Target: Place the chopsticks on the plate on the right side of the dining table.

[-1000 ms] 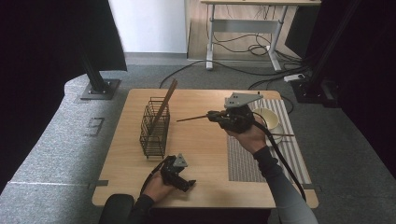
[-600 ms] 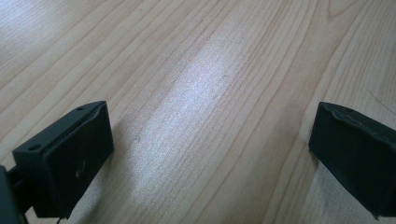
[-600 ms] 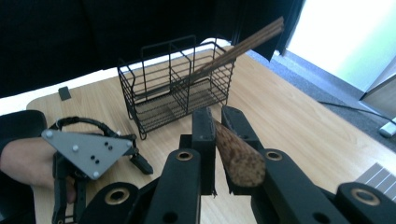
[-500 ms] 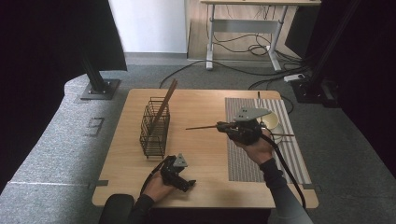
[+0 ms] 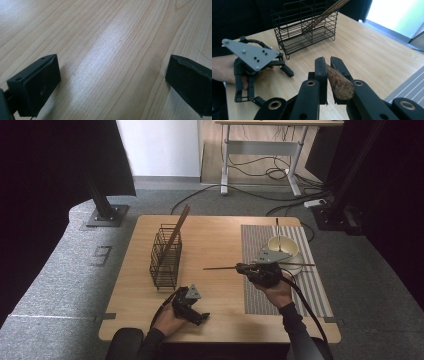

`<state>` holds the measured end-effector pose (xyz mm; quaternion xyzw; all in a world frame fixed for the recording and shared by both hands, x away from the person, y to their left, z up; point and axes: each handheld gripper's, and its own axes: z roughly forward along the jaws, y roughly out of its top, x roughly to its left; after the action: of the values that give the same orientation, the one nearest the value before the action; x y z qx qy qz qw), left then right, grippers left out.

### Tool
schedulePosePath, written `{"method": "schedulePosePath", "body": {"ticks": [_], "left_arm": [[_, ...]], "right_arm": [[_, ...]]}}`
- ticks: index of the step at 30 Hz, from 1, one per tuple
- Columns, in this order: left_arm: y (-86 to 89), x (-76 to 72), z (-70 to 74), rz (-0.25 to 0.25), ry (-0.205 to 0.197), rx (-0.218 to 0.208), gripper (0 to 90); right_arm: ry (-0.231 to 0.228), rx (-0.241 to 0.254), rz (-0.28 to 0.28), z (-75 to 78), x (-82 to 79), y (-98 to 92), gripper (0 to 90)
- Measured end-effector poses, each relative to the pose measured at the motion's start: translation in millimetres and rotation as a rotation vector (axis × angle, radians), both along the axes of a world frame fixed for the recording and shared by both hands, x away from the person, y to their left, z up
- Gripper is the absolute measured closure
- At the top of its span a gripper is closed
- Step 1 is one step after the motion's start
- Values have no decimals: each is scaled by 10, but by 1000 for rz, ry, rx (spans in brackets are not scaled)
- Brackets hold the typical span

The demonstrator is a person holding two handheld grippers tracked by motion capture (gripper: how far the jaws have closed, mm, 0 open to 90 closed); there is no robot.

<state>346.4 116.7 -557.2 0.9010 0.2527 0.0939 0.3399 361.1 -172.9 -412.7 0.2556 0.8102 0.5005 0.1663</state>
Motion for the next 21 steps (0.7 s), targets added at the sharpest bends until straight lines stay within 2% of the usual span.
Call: {"method": "schedulePosePath", "body": {"ticks": [5,11,15,21], "left_arm": [[0,2,0,-2,-2,0,0],[3,1,17,-7,2,2,14],[23,-6,55,-4,-18,9,42],[86,-5,151,8,-56,-36,62]], "right_arm": [[31,14,5,-145,-13,-32,835],[54,-4,23,-226,-25,-29,834],[63,-20,38,-273,-53,-12,835],[72,-15,64,-288,-91,22,834]]}}
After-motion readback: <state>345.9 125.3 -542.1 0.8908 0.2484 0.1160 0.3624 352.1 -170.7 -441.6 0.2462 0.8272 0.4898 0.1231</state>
